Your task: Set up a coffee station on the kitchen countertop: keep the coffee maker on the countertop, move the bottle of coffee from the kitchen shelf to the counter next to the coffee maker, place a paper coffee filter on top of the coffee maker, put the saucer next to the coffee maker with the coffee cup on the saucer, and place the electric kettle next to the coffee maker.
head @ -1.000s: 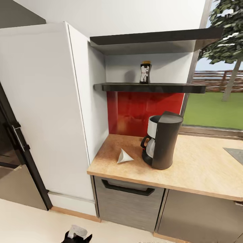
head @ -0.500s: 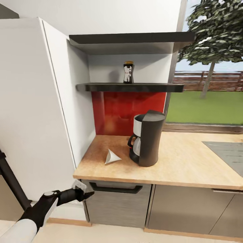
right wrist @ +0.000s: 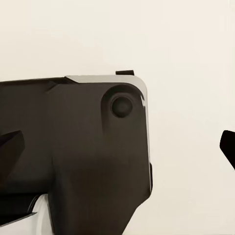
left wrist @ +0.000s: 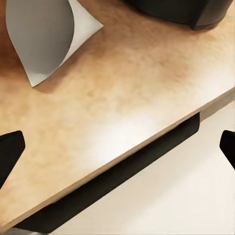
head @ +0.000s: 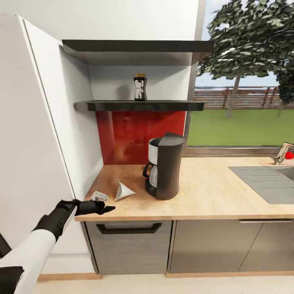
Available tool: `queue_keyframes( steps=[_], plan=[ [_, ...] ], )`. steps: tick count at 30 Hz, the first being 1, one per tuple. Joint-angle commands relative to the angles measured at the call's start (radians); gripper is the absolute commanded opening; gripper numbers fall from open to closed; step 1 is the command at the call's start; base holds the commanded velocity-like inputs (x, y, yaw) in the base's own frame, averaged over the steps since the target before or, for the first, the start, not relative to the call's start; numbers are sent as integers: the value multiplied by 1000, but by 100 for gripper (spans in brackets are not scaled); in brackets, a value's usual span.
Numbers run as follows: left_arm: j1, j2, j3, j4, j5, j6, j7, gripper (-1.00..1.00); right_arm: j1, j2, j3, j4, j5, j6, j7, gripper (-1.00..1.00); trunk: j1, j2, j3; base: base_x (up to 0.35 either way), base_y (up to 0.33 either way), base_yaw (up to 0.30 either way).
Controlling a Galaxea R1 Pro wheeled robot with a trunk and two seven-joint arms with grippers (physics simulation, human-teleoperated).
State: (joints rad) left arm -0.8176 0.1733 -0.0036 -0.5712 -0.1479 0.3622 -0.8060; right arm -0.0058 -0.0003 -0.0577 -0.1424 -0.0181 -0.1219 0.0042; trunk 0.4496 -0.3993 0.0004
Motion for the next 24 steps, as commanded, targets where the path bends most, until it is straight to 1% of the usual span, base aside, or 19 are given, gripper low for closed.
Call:
queue_keyframes(
  steps=[1, 9, 15, 21, 24],
  plan=[
    [-1, 1, 0, -4, -7, 10, -2, 100, 0, 0, -5, 1, -1, -4, 1, 100, 0, -1, 0, 0, 0, -31],
    [10, 4, 0, -9, -15, 7, -1, 100, 0, -1, -5, -1, 1, -3, 1, 100, 0, -1, 0, 17, 0, -5],
    [12, 3, -1, -9, -13, 0, -2, 100, 0, -1, -5, 2, 0, -4, 1, 100, 0, -1, 0, 272, -8, 0],
    [14, 3, 0, -9, -13, -3, -2, 100, 0, -1, -5, 1, 0, -4, 0, 100, 0, -1, 0, 290, -128, 0],
    [15, 3, 3, -9, -13, -3, -3, 100, 0, -1, -7, 0, 0, -4, 0, 100, 0, -1, 0, 52, -26, -216]
  ],
)
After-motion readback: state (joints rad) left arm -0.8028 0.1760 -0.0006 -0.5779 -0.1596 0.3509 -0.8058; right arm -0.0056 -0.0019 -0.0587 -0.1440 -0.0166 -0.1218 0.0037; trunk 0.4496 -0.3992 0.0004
